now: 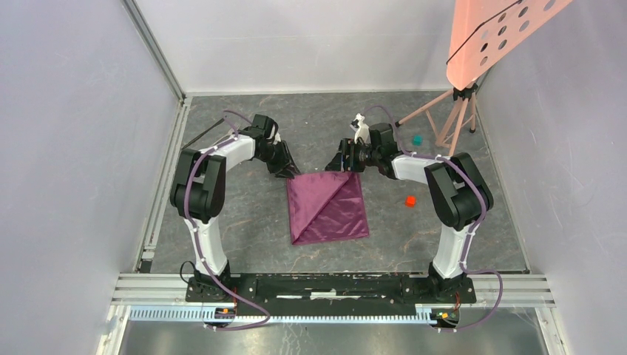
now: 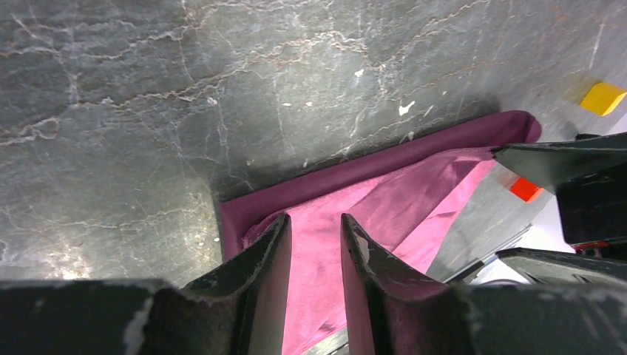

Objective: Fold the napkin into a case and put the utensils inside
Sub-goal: Smooth out the upper triangle-folded napkin at the center of the board.

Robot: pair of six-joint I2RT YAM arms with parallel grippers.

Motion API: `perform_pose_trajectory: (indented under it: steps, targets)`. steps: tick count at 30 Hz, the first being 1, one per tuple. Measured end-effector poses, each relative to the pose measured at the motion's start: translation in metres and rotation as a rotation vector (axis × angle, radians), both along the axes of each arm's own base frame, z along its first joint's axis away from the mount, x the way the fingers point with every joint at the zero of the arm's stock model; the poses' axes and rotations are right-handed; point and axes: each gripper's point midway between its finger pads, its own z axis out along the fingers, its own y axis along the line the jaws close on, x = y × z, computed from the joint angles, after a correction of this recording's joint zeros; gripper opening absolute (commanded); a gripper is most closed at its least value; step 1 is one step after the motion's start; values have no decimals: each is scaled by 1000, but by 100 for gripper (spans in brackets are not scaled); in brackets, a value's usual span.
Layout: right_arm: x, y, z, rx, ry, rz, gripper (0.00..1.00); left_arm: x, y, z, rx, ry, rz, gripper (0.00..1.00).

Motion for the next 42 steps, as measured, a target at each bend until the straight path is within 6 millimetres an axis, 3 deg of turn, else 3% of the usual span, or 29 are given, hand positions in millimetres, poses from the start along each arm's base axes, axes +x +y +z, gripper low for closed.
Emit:
perform_pose_trajectory:
  steps: [10, 22, 31, 34, 37, 39, 42]
  targets:
    - [7, -12, -9, -25, 7, -34, 73, -2, 8, -17, 26, 42, -23, 37]
    - [11, -39, -28, -67, 29, -98, 73, 5, 10, -17, 26, 41, -24, 38]
    - [14, -48, -28, -136, 0, -109, 73, 8, 10, -12, 25, 26, -37, 54]
    - [9, -53, -17, -169, -11, -110, 74, 7, 10, -2, 24, 7, -44, 62]
    - [4, -50, 7, -177, -57, -103, 75, 5, 11, 22, 14, -49, -51, 66]
    - [-2, -40, 27, -157, -102, -80, 76, 3, 12, 42, 5, -93, -50, 67]
    - [-22, -11, 44, -107, -139, -13, 78, 3, 11, 69, -13, -155, -54, 67]
